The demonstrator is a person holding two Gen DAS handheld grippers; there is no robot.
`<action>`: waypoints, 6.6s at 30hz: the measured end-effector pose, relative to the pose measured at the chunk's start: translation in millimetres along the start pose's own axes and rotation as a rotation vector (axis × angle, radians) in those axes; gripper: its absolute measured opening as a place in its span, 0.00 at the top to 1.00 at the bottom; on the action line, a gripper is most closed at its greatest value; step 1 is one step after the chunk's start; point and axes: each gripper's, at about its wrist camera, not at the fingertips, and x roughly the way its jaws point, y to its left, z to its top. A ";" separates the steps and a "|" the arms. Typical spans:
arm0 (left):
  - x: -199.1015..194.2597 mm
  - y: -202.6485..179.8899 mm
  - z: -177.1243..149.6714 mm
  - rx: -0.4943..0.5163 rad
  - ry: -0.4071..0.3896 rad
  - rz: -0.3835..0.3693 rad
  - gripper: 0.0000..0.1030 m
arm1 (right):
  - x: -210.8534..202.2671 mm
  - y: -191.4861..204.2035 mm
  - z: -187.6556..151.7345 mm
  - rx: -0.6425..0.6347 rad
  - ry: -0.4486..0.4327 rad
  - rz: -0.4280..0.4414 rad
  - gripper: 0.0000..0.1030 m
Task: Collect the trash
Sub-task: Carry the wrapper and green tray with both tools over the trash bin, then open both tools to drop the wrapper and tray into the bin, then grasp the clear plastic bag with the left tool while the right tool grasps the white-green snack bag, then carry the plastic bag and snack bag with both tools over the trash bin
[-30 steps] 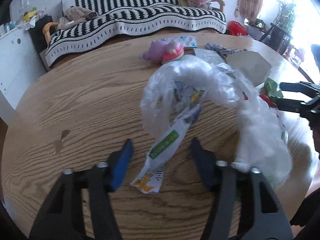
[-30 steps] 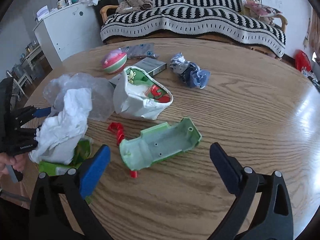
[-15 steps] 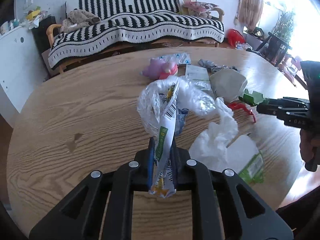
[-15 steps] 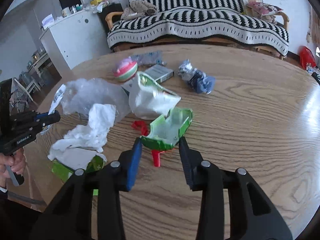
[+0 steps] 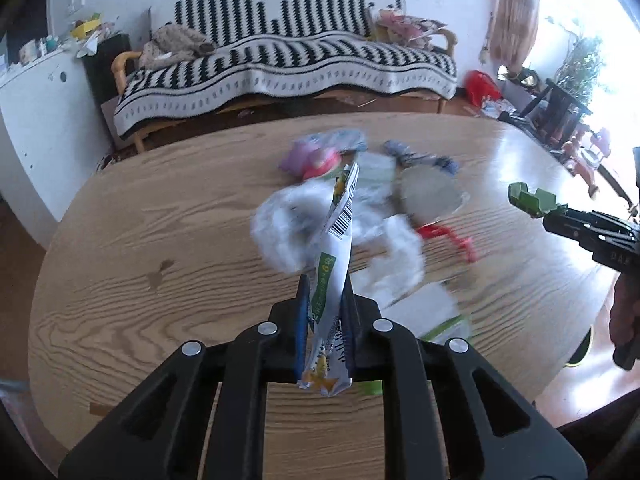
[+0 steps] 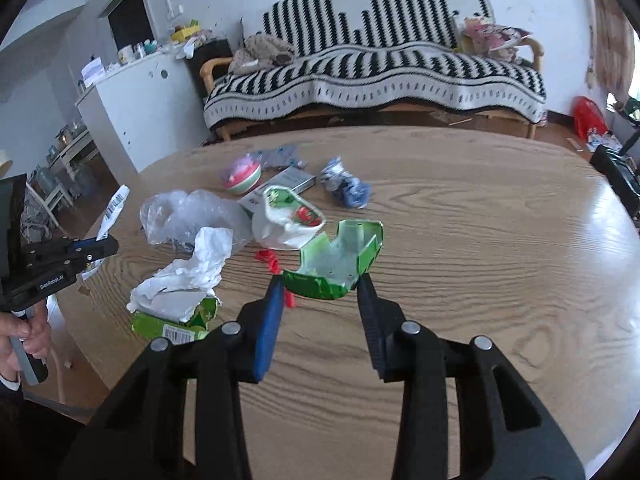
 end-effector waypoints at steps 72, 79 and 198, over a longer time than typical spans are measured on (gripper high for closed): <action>54.2 -475.6 -65.7 0.489 0.179 -0.695 0.25 | -221.9 -278.5 -190.7 0.577 0.013 -0.376 0.27; 17.1 -384.9 -29.6 0.403 0.068 -0.583 0.11 | -200.7 -220.7 -131.7 0.444 -0.048 -0.338 0.21; 1.1 -284.4 12.4 0.083 -0.083 -0.464 0.84 | -203.0 -197.9 -114.1 0.400 -0.143 -0.419 0.44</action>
